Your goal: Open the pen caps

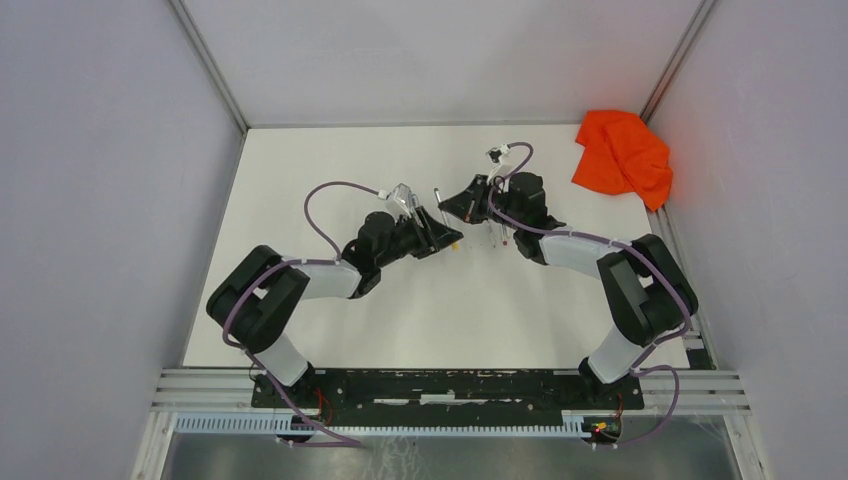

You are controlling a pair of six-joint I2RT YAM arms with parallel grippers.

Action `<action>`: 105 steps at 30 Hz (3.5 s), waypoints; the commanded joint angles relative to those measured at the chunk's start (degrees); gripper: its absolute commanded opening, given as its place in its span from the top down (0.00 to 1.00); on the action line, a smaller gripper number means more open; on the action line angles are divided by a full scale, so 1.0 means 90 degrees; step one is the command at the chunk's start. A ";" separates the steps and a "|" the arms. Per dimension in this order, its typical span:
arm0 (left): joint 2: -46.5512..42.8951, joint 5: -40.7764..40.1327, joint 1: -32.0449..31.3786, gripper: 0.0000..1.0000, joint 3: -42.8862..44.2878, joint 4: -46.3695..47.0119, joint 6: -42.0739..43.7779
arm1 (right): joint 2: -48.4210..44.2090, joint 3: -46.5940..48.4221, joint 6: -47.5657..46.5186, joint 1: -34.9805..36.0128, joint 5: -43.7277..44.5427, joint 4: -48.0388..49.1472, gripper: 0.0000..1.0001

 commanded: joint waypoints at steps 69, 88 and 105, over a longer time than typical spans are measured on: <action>-0.1332 0.0409 -0.0821 0.98 0.0789 -0.3084 0.2763 | 0.1544 -0.1244 0.2477 -0.1253 -0.1377 0.5624 1.00; -0.1364 -0.0511 -0.0826 0.98 0.0711 -0.3835 0.2899 | 0.0634 -0.0212 -0.0229 -0.1365 -0.0477 0.1506 1.00; 0.0187 -0.4382 0.0425 0.98 0.3120 -0.7903 -0.0773 | 0.1463 0.1870 -0.2723 -0.0415 0.1513 -0.3327 1.00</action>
